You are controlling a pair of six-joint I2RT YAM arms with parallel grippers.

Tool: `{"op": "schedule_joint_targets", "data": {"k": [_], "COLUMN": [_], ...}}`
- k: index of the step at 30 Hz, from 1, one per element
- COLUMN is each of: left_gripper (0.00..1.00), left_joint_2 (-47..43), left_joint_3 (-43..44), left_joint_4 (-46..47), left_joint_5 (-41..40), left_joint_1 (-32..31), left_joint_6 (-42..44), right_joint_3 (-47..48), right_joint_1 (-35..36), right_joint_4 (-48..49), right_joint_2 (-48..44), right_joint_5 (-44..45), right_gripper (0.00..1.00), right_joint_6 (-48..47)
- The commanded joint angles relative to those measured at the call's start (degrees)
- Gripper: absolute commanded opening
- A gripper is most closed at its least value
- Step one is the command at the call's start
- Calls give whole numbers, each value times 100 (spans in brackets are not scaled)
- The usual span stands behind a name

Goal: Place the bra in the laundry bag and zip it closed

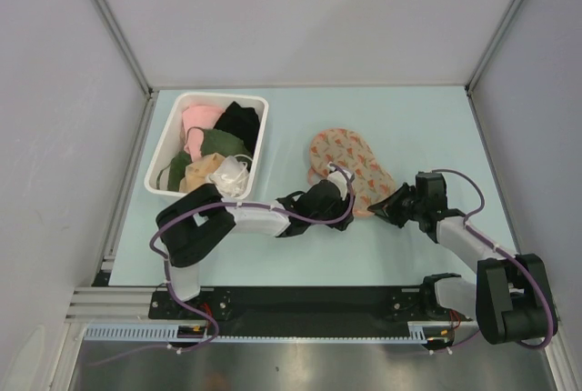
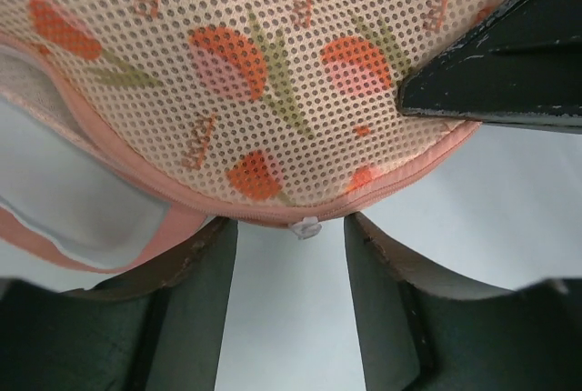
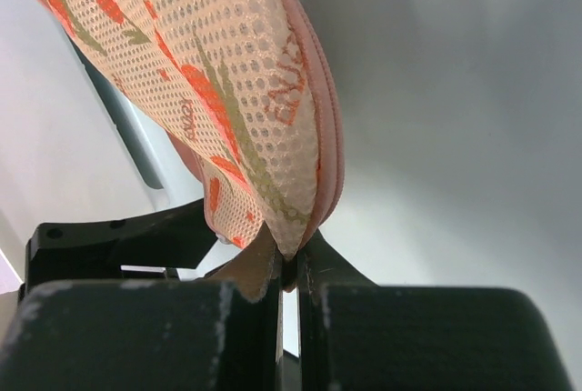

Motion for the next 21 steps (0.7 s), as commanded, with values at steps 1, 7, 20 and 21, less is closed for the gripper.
{"op": "schedule_joint_targets", "data": {"k": [1, 7, 20, 21], "left_gripper": [55, 28, 0, 0], "left_joint_2": [114, 378, -254, -290], "left_joint_3": [320, 690, -91, -162], "left_joint_4": [149, -211, -185, -80], "left_joint_5": [20, -102, 495, 643], "left_joint_1": [5, 92, 356, 321], "left_joint_6": [135, 152, 521, 478], "right_joint_3": [-13, -13, 654, 847], "right_joint_1": [-15, -15, -94, -77], "right_joint_4": [17, -80, -388, -344], "right_joint_2": [-166, -263, 412, 545], "right_joint_5": [-136, -136, 303, 286], "right_gripper": [0, 0, 0, 0], "right_joint_6": [8, -62, -1317, -1398]}}
